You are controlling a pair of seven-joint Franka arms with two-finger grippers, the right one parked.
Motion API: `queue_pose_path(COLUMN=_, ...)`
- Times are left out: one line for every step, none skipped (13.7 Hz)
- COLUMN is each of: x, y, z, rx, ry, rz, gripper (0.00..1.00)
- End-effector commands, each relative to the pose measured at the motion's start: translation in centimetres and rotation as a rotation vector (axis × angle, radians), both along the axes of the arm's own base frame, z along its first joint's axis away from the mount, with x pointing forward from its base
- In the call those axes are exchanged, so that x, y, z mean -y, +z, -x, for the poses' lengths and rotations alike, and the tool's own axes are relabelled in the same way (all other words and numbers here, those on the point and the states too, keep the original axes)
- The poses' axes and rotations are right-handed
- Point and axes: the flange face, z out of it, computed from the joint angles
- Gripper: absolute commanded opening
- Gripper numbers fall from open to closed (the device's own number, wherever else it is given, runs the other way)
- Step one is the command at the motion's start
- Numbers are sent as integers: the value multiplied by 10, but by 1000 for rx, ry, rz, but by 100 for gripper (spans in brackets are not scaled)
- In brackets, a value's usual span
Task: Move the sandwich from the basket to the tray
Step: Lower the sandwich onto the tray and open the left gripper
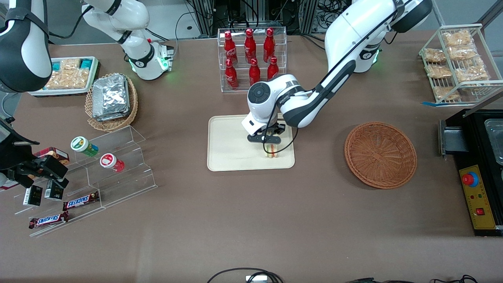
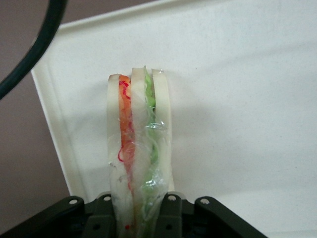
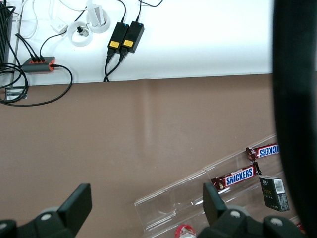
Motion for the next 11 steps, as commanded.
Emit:
queue_pose_path(x=1, y=-6, z=2, rx=14, ry=9, rz=-4, gripper=21)
queue_pose_path(x=0, y=-8, z=1, rx=12, ry=10, rz=-6, gripper=52)
queue_pose_path(x=-1, y=-8, z=2, rx=10, ry=10, rz=-8, gripper=87)
queue_pose_path(x=1, y=-5, z=0, rx=14, ry=12, rz=-4, gripper=100)
queue_pose_path(x=0, y=0, z=-5, rx=22, ry=19, rz=0, gripper=100)
queue_pose_path(x=1, y=8, z=-10, rx=34, ry=25, rz=7, gripper=100)
queue_pose_path(x=0, y=20, z=-17, rx=50, ry=37, rz=12, gripper=100)
queue_pose_path(x=0, y=35, z=-23, rx=66, ry=47, rz=14, gripper=100)
queue_pose_path(x=-3, y=52, z=-31, rx=86, ry=65, rz=13, gripper=100)
queue_pose_path(x=-11, y=67, z=-44, rx=100, ry=91, rz=10, gripper=100)
queue_pose_path(x=-17, y=85, z=-56, rx=118, ry=119, rz=6, gripper=100)
